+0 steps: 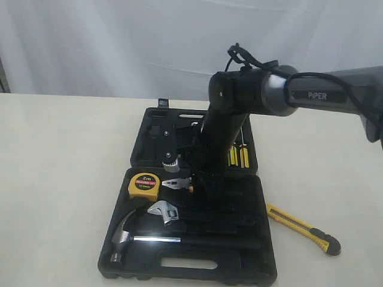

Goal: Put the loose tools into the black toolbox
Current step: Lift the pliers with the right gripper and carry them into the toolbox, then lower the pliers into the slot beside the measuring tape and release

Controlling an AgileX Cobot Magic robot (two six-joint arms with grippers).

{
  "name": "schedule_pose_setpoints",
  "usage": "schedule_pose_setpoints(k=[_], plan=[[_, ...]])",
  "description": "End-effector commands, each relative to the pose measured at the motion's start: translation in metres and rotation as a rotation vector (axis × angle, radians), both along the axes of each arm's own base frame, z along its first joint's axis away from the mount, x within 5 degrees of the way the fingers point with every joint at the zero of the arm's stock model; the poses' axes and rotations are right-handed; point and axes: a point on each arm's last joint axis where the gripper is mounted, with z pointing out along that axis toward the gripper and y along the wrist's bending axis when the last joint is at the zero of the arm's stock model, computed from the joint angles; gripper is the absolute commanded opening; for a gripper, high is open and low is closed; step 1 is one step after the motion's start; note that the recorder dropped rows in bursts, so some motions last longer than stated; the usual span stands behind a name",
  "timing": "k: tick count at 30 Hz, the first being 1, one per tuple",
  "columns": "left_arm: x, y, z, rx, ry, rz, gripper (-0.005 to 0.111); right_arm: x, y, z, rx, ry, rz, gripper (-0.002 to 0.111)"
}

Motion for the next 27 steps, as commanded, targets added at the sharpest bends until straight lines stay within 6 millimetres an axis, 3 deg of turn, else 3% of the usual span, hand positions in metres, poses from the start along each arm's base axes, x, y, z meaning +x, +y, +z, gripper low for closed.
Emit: schedule_pose_setpoints(k=[1, 8, 21, 24, 27], plan=[[0.000, 0.000, 0.000, -0.005, -0.005, -0.003, 0.000, 0.002, 0.001, -0.005, 0.006, 0.006, 0.007, 0.037], [0.000, 0.000, 0.000, -0.005, -0.005, -0.003, 0.000, 0.004, 0.001, -0.023, 0.001, 0.026, 0.003, 0.037], [0.000, 0.000, 0.000, -0.005, -0.005, -0.003, 0.000, 0.006, 0.001, -0.021, 0.018, 0.013, -0.079, 0.038], [0.000, 0.000, 0.000, -0.005, -0.005, -0.003, 0.000, 0.006, 0.001, -0.021, 0.022, 0.027, -0.106, 0.051], [0.000, 0.000, 0.000, -0.005, -0.005, -0.003, 0.000, 0.006, 0.001, -0.021, 0.025, 0.026, -0.117, 0.080]])
